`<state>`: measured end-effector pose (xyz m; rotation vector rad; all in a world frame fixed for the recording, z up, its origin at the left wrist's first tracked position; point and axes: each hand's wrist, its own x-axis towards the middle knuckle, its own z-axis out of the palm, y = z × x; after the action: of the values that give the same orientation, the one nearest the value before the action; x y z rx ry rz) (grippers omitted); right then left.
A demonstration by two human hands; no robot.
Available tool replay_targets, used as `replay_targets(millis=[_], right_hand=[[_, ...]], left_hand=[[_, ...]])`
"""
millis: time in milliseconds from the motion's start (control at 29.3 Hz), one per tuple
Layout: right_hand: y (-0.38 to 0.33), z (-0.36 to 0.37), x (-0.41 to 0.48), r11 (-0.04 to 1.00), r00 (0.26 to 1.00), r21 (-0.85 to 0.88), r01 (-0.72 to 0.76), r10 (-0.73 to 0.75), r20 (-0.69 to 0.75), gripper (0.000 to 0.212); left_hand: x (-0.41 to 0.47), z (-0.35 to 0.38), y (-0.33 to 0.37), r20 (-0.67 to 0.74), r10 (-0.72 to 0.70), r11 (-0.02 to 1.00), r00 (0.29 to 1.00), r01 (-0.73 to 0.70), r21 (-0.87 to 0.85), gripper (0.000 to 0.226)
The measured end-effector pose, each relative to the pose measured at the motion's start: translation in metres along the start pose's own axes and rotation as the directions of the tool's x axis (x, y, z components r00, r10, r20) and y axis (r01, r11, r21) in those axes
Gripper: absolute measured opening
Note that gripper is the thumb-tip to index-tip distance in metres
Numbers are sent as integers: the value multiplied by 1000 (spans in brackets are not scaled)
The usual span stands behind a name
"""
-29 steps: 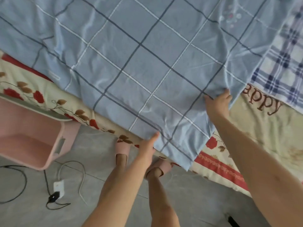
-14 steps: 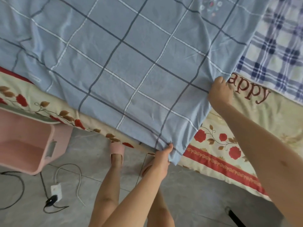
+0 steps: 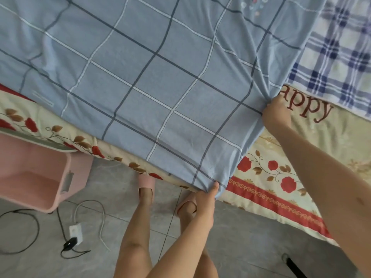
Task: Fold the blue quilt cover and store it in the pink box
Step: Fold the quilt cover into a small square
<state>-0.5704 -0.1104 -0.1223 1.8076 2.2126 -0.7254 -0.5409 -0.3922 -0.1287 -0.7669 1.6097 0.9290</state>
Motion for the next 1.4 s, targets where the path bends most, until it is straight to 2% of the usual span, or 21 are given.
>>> replay_targets(millis=[68,171,273,376,478,547,615,649,718,786,854,923,1025,1059,1128,1162,1230,1264,1333,1367,1401], right_hand=[[0,2,-1,990,999,133,-37,37,-1,29],[-3,3,-1,934,996,348,-82,71,44,42],[-2,3,1,956,999,294,-14,2,39,28],[5,3,4,950,1000,311,25,-26,0,19],[6,7,1,898,997,435,-70,79,-4,20],[5,10,-5,786,976,591,-180,216,10,22],[5,10,-14,665,943,681,-308,311,122,35],[2,16,-21,649,924,660,-377,312,221,44],[7,18,-36,699,867,536,-475,265,422,60],[12,25,-48,697,796,498,-516,175,580,64],[26,28,-54,540,793,644,-541,75,604,48],[42,30,-57,372,845,768,-521,96,527,20],[60,37,-59,249,849,834,-493,345,399,36],[60,39,-59,266,836,837,-478,432,339,34],[59,39,-56,406,835,813,-417,525,166,21],[56,36,-53,513,857,779,-361,511,60,14],[47,24,-44,710,929,672,-212,361,-88,14],[41,19,-39,773,959,621,-132,257,-117,20],[32,6,-17,859,989,511,31,46,-139,29],[26,0,-3,894,988,439,90,-25,-153,32],[21,-6,12,921,985,367,128,-73,-159,34]], left_hand=[[-8,0,-2,1,17,999,1000,-17,37,47],[-14,0,-6,18,73,997,997,-74,13,32],[-24,2,-6,-2,121,993,993,-121,6,17],[-27,9,-9,-30,114,992,993,-111,67,24],[-24,14,-7,-62,103,989,993,-96,108,30],[-24,14,-7,-67,94,989,993,-85,122,32],[-30,15,-7,-57,76,990,995,-68,125,36],[-30,11,-8,-60,69,991,996,-61,123,38],[-29,15,-14,-44,52,997,998,-50,51,41],[-30,14,-16,-33,46,998,998,-48,-34,40],[-32,16,-19,-16,27,996,1000,-28,-80,37],[-32,16,-22,-13,5,995,1000,-6,-100,32],[-28,17,-24,-79,29,1000,996,-29,-6,24],[-27,17,-24,-110,48,998,993,-43,52,23],[-28,18,-25,-127,48,984,991,-25,179,17],[-32,18,-25,-75,-20,972,997,37,230,13],[-47,19,-23,132,-210,906,969,142,398,13],[-56,16,-21,230,-219,849,948,69,524,13],[-59,12,-14,340,87,663,936,-309,682,14],[-58,7,-3,371,321,500,871,-489,715,20],[-52,3,11,394,532,312,750,-606,732,30]])
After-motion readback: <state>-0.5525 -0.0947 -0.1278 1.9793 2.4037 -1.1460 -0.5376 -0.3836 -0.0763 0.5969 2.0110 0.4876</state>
